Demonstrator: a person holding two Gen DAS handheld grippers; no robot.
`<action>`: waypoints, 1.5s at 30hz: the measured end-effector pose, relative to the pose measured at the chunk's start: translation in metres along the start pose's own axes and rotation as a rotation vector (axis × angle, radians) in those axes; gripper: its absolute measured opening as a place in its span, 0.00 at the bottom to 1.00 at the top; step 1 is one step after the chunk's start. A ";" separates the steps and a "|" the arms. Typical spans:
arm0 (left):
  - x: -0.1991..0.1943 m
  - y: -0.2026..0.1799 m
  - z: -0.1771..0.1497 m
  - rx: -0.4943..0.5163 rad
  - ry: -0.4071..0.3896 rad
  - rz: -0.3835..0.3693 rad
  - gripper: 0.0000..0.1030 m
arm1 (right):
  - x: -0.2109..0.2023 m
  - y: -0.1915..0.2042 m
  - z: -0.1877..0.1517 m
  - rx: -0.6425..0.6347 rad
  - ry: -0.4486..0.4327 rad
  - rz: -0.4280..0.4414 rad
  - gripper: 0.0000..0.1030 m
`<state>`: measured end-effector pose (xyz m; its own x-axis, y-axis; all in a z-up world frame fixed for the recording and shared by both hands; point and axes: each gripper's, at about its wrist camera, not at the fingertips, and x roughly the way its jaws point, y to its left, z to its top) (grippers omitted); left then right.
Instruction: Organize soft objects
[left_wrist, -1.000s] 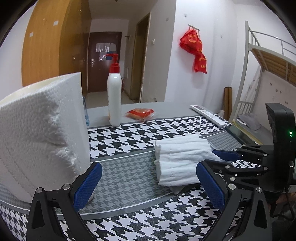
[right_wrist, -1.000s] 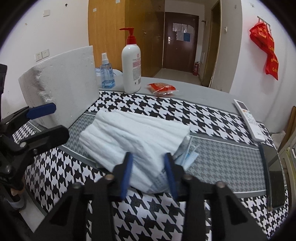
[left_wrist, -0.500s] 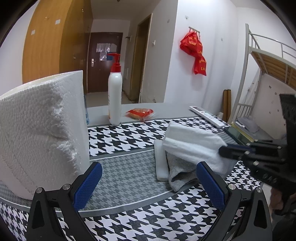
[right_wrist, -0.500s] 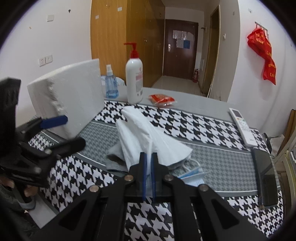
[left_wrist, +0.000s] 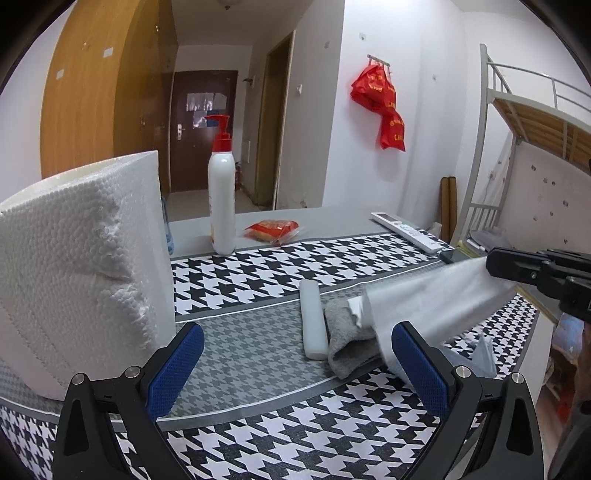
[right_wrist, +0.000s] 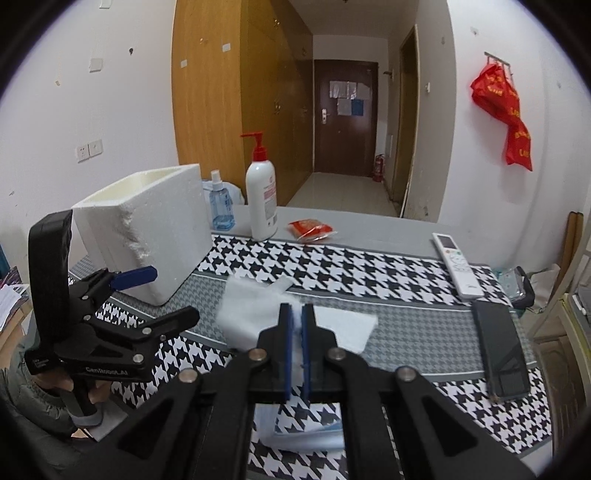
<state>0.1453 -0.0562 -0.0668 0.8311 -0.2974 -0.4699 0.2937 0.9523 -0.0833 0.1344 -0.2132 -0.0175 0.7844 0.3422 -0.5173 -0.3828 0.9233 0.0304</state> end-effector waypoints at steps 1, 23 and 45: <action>-0.002 -0.001 0.000 0.004 -0.001 -0.008 0.99 | -0.001 -0.001 -0.001 0.007 0.002 0.007 0.06; -0.008 -0.069 -0.017 0.084 0.079 -0.147 0.99 | 0.007 -0.053 -0.028 0.123 0.034 -0.068 0.06; 0.020 -0.118 -0.025 0.181 0.164 -0.191 0.90 | -0.037 -0.112 -0.068 0.260 0.019 -0.231 0.07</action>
<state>0.1152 -0.1731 -0.0884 0.6699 -0.4410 -0.5973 0.5292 0.8479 -0.0325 0.1151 -0.3409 -0.0602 0.8255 0.1182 -0.5519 -0.0574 0.9903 0.1263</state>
